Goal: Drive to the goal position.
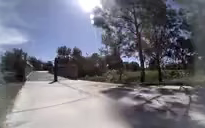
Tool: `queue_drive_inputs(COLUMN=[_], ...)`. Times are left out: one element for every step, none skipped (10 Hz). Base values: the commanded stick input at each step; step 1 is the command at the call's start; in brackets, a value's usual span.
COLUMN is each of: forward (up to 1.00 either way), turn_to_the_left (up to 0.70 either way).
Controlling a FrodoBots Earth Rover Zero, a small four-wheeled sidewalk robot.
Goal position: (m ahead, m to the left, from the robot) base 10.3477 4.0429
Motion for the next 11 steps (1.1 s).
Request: queue_drive_inputs(forward=[0.0, 0.39, 0.81, 0.85, 0.85, 0.85, 0.85, 0.85, 0.85, 0.85, 0.85], turn_to_the_left=[0.85, 0.43, 0.0, 0.0, 0.0, 0.0, 0.0, 0.0, 0.0, 0.0, 0.0])
